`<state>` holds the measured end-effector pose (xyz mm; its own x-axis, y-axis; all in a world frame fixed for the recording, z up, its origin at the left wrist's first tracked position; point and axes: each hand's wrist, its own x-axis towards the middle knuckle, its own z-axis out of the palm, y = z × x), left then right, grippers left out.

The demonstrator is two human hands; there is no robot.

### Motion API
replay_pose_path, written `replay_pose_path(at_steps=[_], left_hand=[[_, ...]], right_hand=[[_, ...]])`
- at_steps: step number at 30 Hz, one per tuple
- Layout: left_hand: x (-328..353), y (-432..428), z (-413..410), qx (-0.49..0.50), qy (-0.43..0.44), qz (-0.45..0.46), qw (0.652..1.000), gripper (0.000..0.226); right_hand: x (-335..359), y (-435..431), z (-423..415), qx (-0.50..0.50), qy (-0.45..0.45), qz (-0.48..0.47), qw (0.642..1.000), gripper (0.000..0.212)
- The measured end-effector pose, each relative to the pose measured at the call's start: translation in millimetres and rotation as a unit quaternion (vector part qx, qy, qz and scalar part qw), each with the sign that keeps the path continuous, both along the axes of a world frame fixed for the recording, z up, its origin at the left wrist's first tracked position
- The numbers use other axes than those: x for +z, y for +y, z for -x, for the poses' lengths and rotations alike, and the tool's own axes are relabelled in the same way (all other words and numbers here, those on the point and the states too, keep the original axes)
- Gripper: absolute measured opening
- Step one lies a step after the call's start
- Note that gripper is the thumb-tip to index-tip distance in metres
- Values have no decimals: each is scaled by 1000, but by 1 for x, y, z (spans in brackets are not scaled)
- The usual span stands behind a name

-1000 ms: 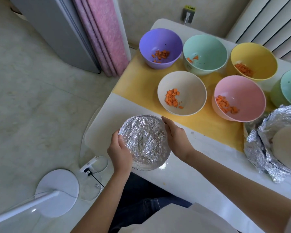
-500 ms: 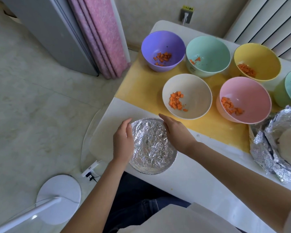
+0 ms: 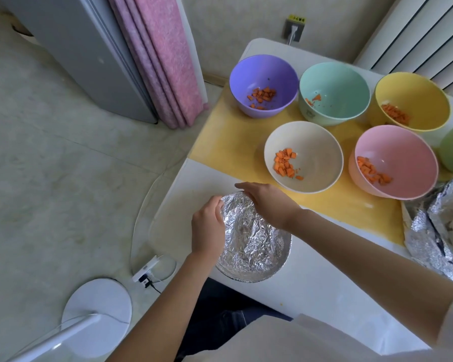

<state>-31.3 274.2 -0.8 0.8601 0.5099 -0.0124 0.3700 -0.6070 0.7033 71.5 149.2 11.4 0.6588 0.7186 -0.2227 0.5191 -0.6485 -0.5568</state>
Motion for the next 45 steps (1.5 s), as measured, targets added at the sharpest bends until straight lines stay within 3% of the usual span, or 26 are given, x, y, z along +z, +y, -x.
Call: replay_pose_path(at_steps=[10,16,18,22,30,38,45], left_hand=[[-1,0,-2,-28,2,-9,1000,21],[3,3,-4,-59,13,-26,998,23],[4,3,-3,-65,15,-21,998,24],[4,6,-2,-47,21,-8,999,26],[4,1,-3,-55,19,-4,998,26],[-1,12,0,10,33,46,998,20],[5,11,4,84,0,104,991,21]], right_hand=[[6,13,-1,58,-28,77,995,59],[-1,9,-4,23,47,19,998,43],[4,1,-2,-11,76,-13,997,31],[11,-27,7,-106,69,-17,992,33],[4,-41,33,-190,64,-27,979,31],[14,-39,46,-298,235,-40,924,45],[23,-23,46,-318,232,-100,914,36]])
